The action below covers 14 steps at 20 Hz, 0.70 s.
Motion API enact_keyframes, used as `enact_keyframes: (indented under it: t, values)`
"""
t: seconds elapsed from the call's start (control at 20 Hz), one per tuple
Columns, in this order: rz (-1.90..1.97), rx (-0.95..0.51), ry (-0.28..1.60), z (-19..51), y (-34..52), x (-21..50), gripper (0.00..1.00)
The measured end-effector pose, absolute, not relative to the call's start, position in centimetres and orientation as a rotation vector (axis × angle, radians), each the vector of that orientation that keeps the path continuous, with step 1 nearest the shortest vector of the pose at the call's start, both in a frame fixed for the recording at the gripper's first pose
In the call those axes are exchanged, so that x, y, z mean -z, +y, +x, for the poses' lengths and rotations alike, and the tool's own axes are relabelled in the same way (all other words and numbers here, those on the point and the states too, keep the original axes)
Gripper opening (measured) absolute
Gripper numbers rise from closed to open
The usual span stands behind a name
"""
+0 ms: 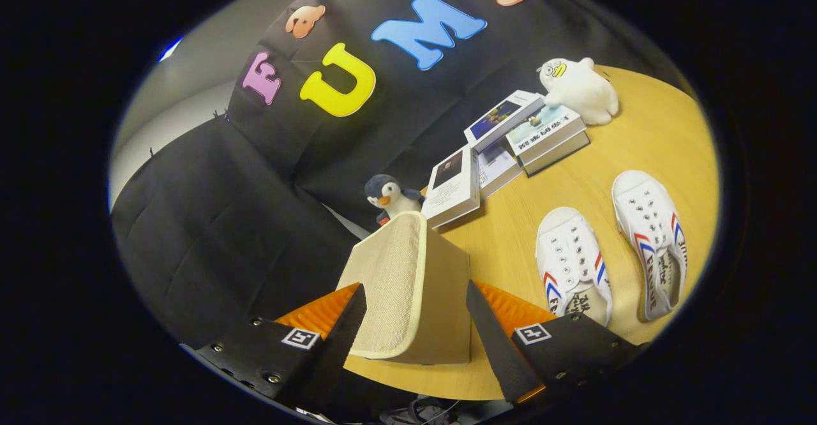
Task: Open the storage box then place both shoes into the box .Put the left shoe in first, then the right shoe, with the right side of both shoes facing outward in a uniform manner.
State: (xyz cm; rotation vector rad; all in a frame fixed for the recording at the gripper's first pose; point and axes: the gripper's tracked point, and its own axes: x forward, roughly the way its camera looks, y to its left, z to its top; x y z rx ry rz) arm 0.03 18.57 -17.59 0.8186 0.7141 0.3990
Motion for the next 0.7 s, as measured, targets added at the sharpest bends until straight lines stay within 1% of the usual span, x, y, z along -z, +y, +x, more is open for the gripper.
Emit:
enact_keyframes:
  t: [0.4, 0.5, 0.6, 0.65, 0.7]
  values:
    - [0.987, -0.461, 0.850, -1.4, 22.7, 19.3, 0.95]
    - [1.041, -0.476, 0.881, -1.7, 23.6, 19.3, 0.93]
    - [1.068, -0.479, 0.906, -2.3, 24.0, 19.4, 0.92]
    - [1.067, -0.465, 0.909, -1.8, 24.2, 19.9, 0.82]
    - [1.074, -0.475, 0.920, -1.9, 24.6, 19.9, 0.67]
